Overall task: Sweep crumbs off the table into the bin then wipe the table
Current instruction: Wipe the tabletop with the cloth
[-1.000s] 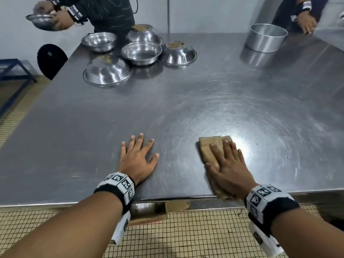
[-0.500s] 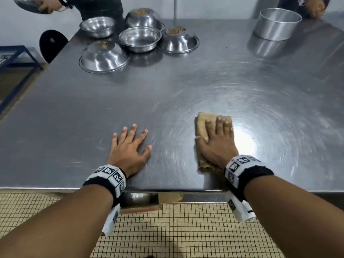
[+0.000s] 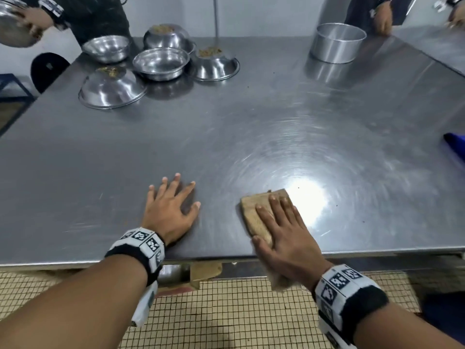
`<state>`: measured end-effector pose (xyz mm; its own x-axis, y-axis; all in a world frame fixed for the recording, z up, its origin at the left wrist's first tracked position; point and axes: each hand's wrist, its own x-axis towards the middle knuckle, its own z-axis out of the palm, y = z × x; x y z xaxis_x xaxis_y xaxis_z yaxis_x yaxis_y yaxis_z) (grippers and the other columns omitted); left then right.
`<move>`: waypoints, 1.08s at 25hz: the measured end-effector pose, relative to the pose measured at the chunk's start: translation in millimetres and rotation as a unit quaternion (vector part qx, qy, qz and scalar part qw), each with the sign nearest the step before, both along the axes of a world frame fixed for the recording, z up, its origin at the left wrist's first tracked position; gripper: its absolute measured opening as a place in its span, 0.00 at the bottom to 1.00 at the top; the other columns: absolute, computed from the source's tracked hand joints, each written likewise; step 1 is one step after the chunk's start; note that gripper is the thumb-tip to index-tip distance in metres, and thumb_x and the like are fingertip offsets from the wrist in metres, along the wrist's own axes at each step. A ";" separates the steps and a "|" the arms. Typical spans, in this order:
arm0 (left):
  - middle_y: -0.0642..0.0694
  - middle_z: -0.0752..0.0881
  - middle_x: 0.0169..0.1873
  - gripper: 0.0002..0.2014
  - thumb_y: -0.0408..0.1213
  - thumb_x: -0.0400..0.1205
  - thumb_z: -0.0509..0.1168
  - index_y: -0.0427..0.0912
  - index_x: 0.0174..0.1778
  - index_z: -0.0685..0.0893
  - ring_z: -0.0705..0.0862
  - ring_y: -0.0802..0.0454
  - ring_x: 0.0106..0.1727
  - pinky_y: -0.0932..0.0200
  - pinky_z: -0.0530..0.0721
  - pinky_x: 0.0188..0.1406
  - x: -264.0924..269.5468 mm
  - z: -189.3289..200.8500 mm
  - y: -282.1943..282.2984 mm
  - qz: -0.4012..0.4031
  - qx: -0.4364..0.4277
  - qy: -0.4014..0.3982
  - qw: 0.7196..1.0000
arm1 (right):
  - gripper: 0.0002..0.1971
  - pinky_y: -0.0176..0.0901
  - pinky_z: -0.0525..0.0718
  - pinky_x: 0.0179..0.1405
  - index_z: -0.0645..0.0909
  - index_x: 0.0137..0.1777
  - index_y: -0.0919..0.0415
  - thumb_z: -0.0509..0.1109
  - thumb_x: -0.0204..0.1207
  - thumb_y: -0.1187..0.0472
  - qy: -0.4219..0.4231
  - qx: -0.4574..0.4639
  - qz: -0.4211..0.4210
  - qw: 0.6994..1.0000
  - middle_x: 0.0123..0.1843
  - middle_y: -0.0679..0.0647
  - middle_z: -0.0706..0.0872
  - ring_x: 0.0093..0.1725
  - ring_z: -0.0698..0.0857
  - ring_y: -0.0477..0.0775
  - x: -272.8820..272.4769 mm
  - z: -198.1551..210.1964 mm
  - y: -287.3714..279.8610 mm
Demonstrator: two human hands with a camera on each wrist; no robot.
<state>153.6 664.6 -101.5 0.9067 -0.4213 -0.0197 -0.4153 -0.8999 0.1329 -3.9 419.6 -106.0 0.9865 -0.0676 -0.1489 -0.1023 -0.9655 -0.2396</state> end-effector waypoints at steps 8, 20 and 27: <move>0.51 0.47 0.86 0.33 0.67 0.82 0.45 0.63 0.84 0.54 0.44 0.41 0.86 0.35 0.41 0.82 -18.3 -8.1 -117.2 -0.010 0.026 0.045 0.999 | 0.40 0.57 0.37 0.83 0.42 0.86 0.46 0.39 0.74 0.32 0.016 -0.007 -0.201 0.979 0.86 0.55 0.35 0.84 0.33 0.57 -30.5 2.2 -142.0; 0.53 0.45 0.86 0.33 0.67 0.81 0.44 0.65 0.84 0.51 0.42 0.44 0.86 0.36 0.38 0.82 -17.5 -12.7 -120.3 0.004 0.012 0.042 0.999 | 0.36 0.64 0.31 0.79 0.41 0.85 0.46 0.45 0.81 0.35 0.033 0.019 -0.190 0.981 0.86 0.59 0.35 0.83 0.33 0.66 61.3 7.9 -125.8; 0.53 0.47 0.86 0.33 0.67 0.81 0.44 0.65 0.84 0.52 0.43 0.43 0.86 0.35 0.39 0.82 -17.6 -14.2 -120.8 0.005 0.006 0.038 0.999 | 0.35 0.60 0.32 0.82 0.39 0.85 0.46 0.43 0.82 0.36 0.016 0.009 -0.029 0.999 0.85 0.57 0.31 0.82 0.28 0.62 34.3 2.7 -59.3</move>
